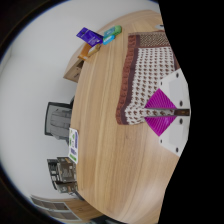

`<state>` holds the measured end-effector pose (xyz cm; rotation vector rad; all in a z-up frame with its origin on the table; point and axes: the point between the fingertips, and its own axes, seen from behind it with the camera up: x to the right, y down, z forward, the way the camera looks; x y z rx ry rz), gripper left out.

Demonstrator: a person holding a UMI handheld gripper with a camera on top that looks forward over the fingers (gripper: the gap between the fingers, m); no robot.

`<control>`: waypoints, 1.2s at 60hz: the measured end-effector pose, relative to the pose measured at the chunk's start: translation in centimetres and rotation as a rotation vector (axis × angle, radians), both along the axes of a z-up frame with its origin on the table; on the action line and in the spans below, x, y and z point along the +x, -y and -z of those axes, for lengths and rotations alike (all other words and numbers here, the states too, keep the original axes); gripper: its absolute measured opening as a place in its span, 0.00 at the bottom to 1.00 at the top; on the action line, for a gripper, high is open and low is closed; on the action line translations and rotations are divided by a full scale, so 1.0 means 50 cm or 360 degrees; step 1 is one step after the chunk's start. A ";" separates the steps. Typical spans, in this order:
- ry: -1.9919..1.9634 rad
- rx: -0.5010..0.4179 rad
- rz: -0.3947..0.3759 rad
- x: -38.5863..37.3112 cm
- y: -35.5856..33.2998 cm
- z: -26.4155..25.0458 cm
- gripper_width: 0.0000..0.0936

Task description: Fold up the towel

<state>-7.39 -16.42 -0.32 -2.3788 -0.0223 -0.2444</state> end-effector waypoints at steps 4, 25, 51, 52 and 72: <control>-0.0117 -0.0005 0.0005 -0.027 0.009 -0.019 0.06; -0.0648 0.0320 -0.0014 -0.212 -0.016 -0.319 0.06; -0.0481 0.0071 0.0178 0.110 0.025 -0.089 0.40; -0.0466 0.0066 0.0170 0.120 0.029 -0.084 0.48; -0.0320 0.0110 -0.0039 0.117 0.104 -0.192 0.92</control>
